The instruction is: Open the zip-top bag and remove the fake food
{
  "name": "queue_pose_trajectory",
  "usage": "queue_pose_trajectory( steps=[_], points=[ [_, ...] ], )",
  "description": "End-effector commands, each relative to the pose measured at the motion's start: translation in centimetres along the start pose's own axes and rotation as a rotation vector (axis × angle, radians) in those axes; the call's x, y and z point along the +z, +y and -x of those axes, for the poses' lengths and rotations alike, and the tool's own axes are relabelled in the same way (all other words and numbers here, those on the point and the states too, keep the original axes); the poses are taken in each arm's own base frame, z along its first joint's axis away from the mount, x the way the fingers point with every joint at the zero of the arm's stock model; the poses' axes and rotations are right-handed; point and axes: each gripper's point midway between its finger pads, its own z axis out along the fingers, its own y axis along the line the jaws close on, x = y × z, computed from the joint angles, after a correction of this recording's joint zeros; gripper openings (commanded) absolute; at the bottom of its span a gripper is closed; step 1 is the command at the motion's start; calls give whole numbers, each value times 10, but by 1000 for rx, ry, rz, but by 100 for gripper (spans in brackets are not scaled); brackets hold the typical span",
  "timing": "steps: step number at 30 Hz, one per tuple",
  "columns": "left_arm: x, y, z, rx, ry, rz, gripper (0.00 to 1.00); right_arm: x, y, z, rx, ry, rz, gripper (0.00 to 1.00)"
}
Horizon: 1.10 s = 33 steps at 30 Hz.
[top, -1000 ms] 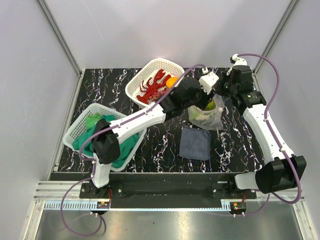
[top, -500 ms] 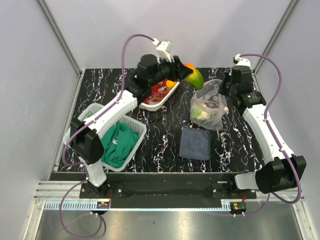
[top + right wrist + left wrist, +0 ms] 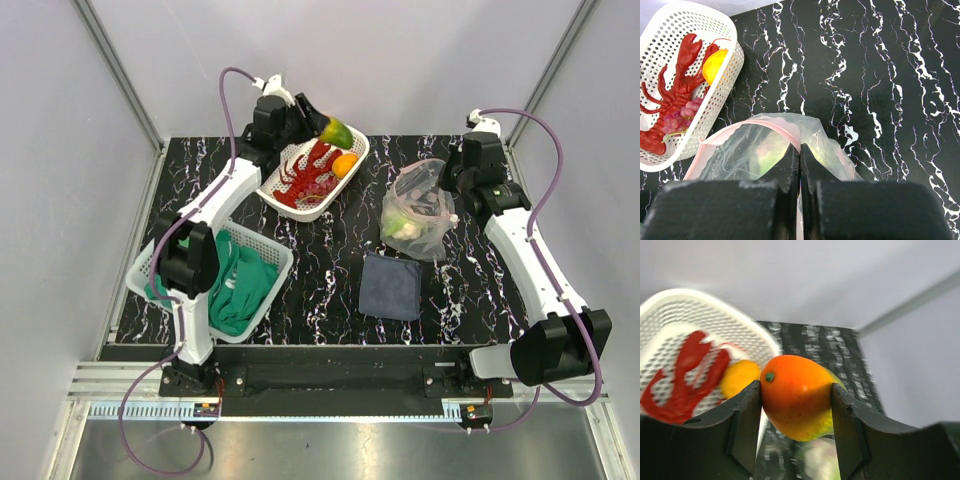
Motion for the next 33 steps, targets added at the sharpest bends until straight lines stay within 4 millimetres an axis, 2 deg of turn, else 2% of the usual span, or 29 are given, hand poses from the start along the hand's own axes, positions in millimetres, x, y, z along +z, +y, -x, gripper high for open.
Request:
queue_pose_trajectory(
  steps=[1,2,3,4,5,6,7,10,11,12,13,14,16,17,19,20,22,23,24,25,26,27,28,29,30,32,33],
  points=[
    [28,56,10,2,-81,119,0,4,0,11,1,-46,-8,0],
    [32,63,14,13,-95,121,0,4,0,11,1,-45,-7,0],
    [43,81,4,19,-93,166,0,4,1,12,0,-46,-1,0],
    [48,83,12,26,-113,167,0,6,1,11,1,-43,-1,0],
    [53,89,12,39,-117,177,0,6,2,11,0,-44,1,0],
    [61,104,1,39,-102,208,0,7,2,10,-2,-42,4,0],
    [65,105,6,41,-116,211,4,9,2,9,-1,-39,1,0],
    [75,131,-7,65,-106,275,24,11,3,9,-1,-38,6,0],
    [77,140,-12,84,-107,288,41,11,4,10,0,-40,10,0],
    [77,144,-13,92,-107,299,49,11,4,10,-1,-37,12,0],
    [78,145,-14,103,-104,293,53,12,5,9,-3,-36,15,0],
    [78,147,-16,125,-93,285,63,11,6,10,0,-37,17,0],
    [76,146,-13,156,-84,287,72,11,7,9,1,-33,25,0],
    [72,139,-8,168,-87,269,83,11,7,9,4,-32,27,0],
    [67,133,-6,186,-78,258,88,12,10,7,5,-26,41,0],
    [61,124,2,191,-79,243,88,12,11,7,5,-23,44,0],
    [51,113,4,196,-56,224,83,10,13,8,7,-24,60,0],
    [38,91,18,196,-73,176,80,10,13,7,8,-21,60,0],
    [30,91,8,192,-49,180,74,8,15,6,7,-19,71,0],
    [23,75,4,196,-38,141,71,8,16,5,5,-15,77,0],
    [5,49,18,200,-66,95,69,8,16,4,5,-12,81,0],
    [-4,49,0,198,-30,93,63,8,18,2,2,-1,92,0],
    [-11,26,-6,205,-30,50,61,9,19,0,3,5,98,0],
    [-30,1,5,212,-61,10,58,9,20,-1,4,8,103,0],
    [-38,-14,-22,222,-18,-20,53,8,21,-2,4,15,114,0],
    [-60,-51,-22,256,-41,-81,48,5,25,-3,8,22,133,0],
    [-69,-79,-39,276,-21,-141,44,2,26,-1,12,17,141,0]
  ],
)
